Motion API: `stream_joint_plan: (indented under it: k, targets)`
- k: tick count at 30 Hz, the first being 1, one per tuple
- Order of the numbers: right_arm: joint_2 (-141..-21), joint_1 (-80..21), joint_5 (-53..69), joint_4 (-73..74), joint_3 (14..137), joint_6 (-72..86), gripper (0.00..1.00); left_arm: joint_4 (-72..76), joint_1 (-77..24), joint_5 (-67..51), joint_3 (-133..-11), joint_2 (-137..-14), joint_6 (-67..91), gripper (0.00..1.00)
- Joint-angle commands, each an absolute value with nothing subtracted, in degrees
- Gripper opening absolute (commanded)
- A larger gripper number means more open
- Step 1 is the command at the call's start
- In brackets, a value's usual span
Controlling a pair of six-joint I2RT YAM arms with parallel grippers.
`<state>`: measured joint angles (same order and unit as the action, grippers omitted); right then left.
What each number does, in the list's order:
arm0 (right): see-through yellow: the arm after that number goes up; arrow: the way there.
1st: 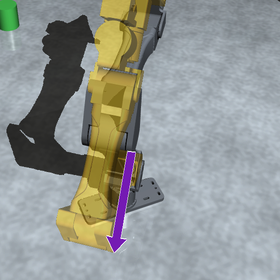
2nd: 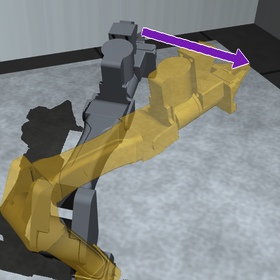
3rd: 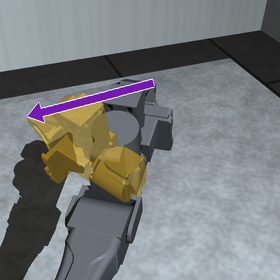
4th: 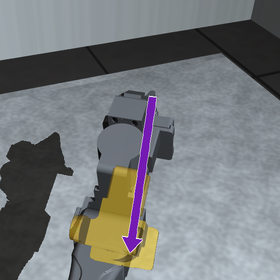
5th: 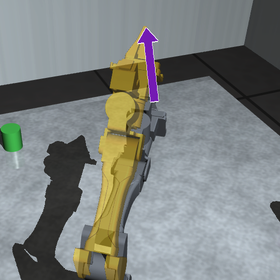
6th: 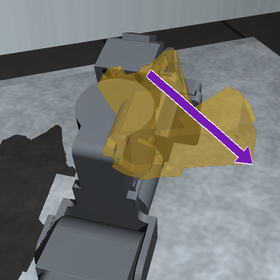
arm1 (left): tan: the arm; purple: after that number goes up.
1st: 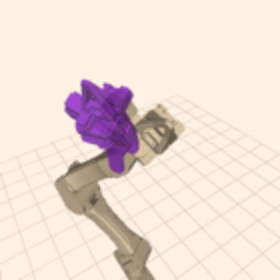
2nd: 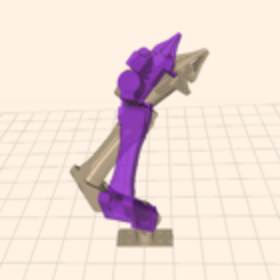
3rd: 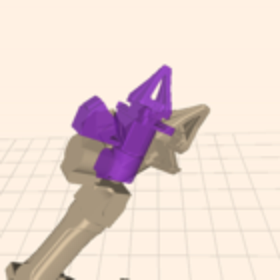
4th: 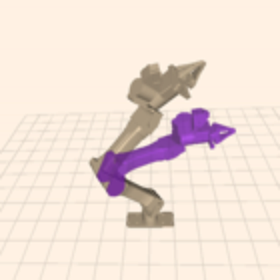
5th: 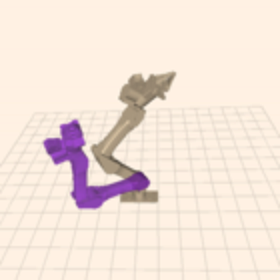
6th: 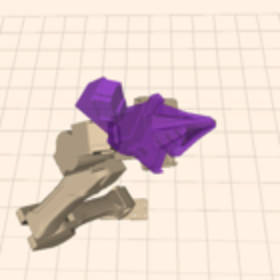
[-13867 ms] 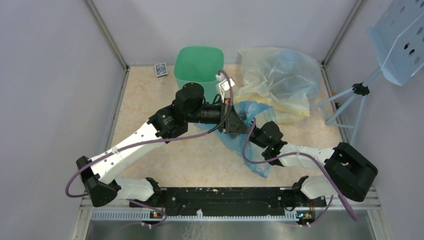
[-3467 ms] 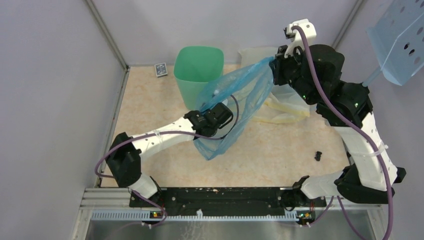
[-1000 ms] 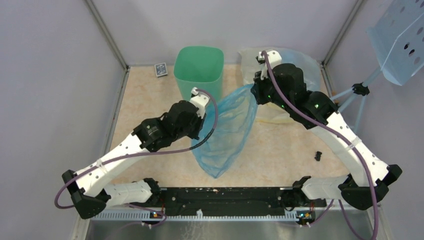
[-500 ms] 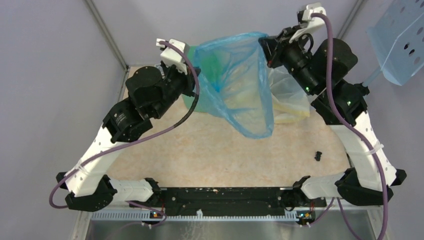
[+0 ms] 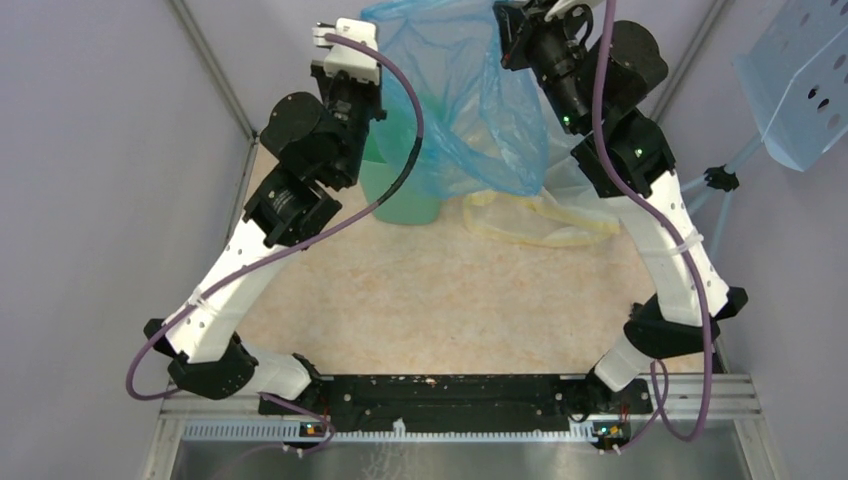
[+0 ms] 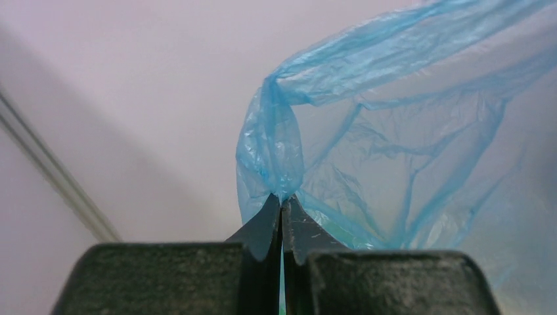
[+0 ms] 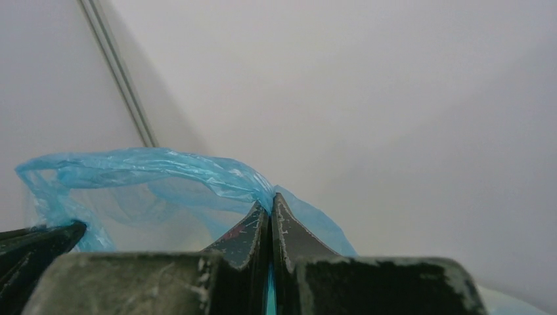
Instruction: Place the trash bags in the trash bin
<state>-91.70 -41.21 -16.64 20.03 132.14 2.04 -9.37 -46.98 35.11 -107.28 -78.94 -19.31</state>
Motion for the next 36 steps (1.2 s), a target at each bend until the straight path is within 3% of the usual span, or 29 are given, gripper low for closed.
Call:
stream_joint_plan:
  k: [1, 21, 23, 25, 30, 36]
  targets:
    - [-94.18, -40.23, -16.28, 14.52, 136.62, 0.45, 0.0, -2.75, -43.59, 35.07, -112.08, -80.04, -22.56, 0.0]
    - [-101.31, -36.93, -12.49, 11.9, 137.35, 2.68, 0.0, -6.84, -28.92, 21.52, -104.64, -81.12, -8.14, 0.0]
    - [-101.46, -36.83, -12.08, 12.25, 137.14, 2.49, 0.13, -6.88, -28.87, 21.03, -104.04, -81.0, -7.54, 0.0]
    - [-101.79, -36.68, -11.55, 13.65, 137.39, 2.4, 0.36, -7.59, -28.7, 21.0, -104.05, -81.44, -7.39, 0.0]
    - [-101.38, -36.72, -11.95, 20.54, 137.75, 2.75, 0.74, -10.81, -26.97, 20.66, -105.26, -82.96, -5.55, 0.0]
    - [-98.67, -36.71, -10.67, 30.39, 136.66, 6.7, 0.8, -14.51, -24.54, 18.49, -110.17, -86.31, -3.15, 0.0]
